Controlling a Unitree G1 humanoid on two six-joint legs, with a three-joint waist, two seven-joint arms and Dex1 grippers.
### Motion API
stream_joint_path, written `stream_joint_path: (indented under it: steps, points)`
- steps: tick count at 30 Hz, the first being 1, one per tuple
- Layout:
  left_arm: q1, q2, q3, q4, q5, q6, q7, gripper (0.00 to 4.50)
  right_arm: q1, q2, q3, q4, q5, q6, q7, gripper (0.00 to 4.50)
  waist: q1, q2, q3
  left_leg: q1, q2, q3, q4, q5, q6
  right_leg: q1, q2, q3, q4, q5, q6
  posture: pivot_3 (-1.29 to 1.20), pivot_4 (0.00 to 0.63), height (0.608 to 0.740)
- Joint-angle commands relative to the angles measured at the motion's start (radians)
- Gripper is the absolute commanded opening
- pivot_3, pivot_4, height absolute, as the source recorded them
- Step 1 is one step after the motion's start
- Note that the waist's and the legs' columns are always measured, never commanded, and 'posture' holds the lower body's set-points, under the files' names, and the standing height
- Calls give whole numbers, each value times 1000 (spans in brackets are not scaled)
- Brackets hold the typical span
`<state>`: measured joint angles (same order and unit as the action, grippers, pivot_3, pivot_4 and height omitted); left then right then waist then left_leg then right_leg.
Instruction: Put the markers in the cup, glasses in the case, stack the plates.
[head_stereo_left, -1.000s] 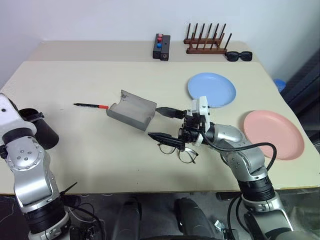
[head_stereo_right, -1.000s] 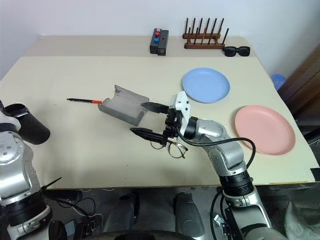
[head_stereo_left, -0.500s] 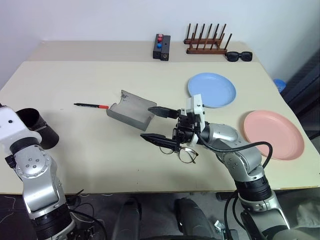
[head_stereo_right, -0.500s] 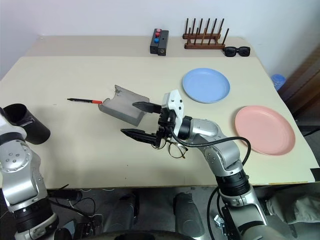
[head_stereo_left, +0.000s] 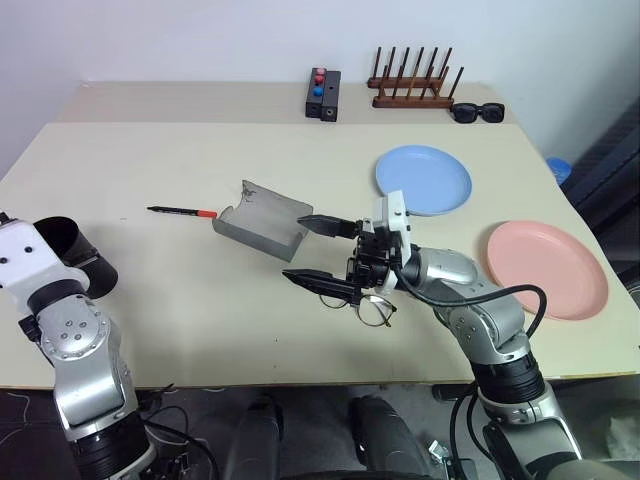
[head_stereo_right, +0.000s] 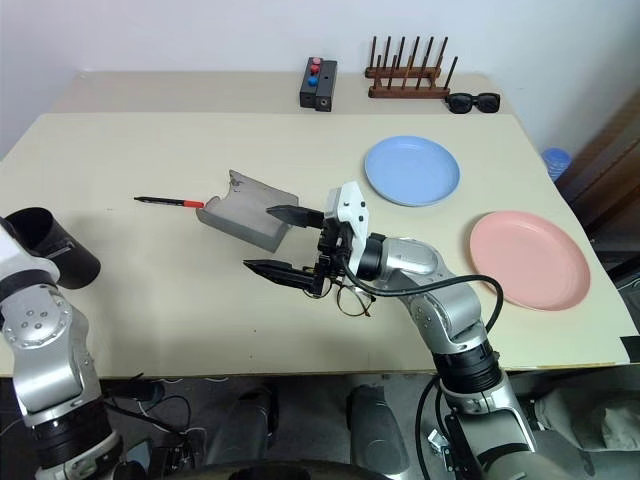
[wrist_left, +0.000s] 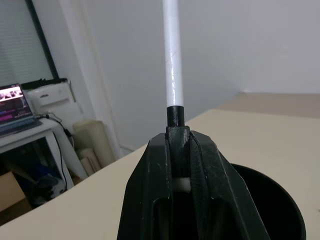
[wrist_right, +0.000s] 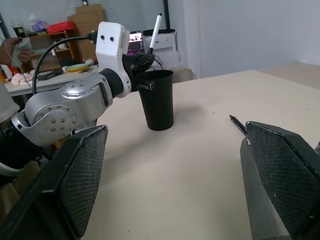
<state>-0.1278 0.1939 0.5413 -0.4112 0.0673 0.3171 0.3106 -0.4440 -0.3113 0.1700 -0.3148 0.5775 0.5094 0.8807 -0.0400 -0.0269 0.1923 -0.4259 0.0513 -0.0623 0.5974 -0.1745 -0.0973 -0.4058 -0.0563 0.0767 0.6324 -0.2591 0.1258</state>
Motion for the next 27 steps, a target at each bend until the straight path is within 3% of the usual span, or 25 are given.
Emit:
stream_joint_path:
  steps: [1,6,8,17,22,27]
  points:
    - [4,4,0,-23,13,-25,8,1300,-4,3,-2,-24,5,-22,3,4500,0,0,0,0,0,0,0,0,0,0,0,0,0,0,0,0,150,740]
    - [5,4,-3,-19,17,-28,11,3856,-6,5,-3,-23,3,-19,2,4500,0,0,0,0,0,0,0,0,0,0,0,0,0,0,0,0,150,740]
    - [3,5,-3,-17,18,-28,12,4474,-7,5,-3,-23,3,-18,1,4500,0,0,0,0,0,0,0,0,0,0,0,0,0,0,0,0,150,740]
    - [-64,16,-37,-51,-24,-31,-34,4474,-11,3,-6,-27,4,-13,-6,4500,2,0,0,0,0,0,0,0,0,0,0,0,0,0,0,0,150,740]
    - [-266,55,-181,-59,-123,251,-162,4474,-42,6,-56,11,17,-10,-34,4500,15,0,0,-1,0,0,1,0,0,0,0,-1,-1,0,-1,0,150,740]
    - [-473,-35,-175,73,-134,610,-50,4474,-70,14,-92,48,20,-11,-60,4500,16,0,0,0,0,0,-1,0,0,0,0,0,-1,2,3,0,150,740]
